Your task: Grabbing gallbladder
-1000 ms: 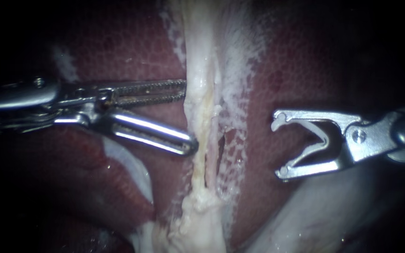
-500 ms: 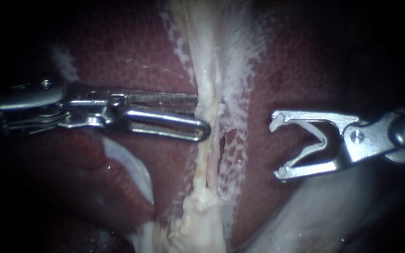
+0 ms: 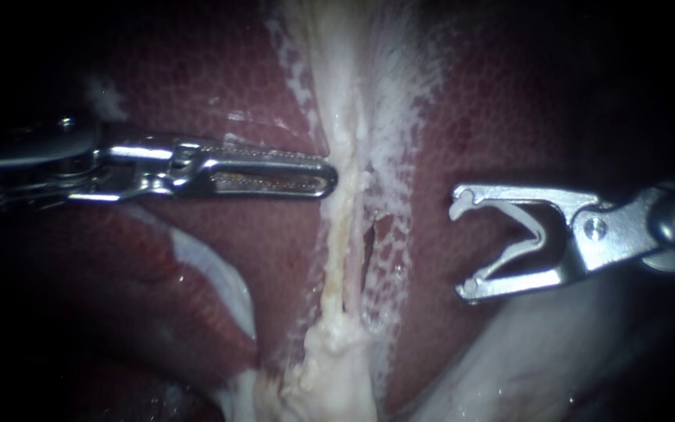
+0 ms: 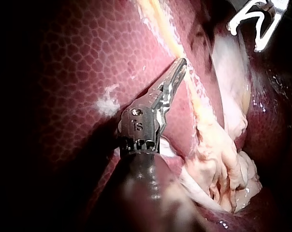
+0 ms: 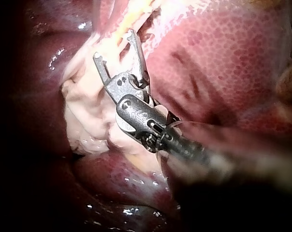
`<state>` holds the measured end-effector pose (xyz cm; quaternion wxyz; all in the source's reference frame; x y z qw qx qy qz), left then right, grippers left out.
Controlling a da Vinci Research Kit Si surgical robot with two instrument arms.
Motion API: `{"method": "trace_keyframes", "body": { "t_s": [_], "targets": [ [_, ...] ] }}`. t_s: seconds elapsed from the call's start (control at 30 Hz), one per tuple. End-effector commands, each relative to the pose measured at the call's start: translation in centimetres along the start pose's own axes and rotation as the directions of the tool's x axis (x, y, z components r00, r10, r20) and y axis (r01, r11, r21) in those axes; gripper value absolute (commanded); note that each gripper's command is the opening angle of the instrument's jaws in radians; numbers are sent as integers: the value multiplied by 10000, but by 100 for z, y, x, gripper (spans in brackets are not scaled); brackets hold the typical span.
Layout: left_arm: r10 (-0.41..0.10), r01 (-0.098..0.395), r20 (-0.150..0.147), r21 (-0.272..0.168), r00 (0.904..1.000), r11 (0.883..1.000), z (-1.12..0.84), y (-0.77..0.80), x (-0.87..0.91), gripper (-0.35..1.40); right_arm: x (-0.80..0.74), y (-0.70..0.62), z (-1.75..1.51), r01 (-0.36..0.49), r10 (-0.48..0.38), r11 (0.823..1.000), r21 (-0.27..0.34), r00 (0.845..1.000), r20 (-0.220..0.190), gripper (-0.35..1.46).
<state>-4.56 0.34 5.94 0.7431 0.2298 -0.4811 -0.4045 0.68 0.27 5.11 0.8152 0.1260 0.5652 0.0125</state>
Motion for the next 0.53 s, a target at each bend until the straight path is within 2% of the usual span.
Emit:
{"method": "trace_keyframes", "body": {
  "t_s": [0.03, 0.53],
  "targets": [
    [-8, 8, -2, 13, 10000, 10000, 0, 0, 0, -35, 0, 0, 0, 4, -4, 10000, 5, 10000, -2, 60],
    [-61, 60, -53, -19, 10000, 10000, -1, -3, 2, -35, 0, 0, 0, 4, -4, 10000, 6, 10000, -2, 60]
  ]
}}
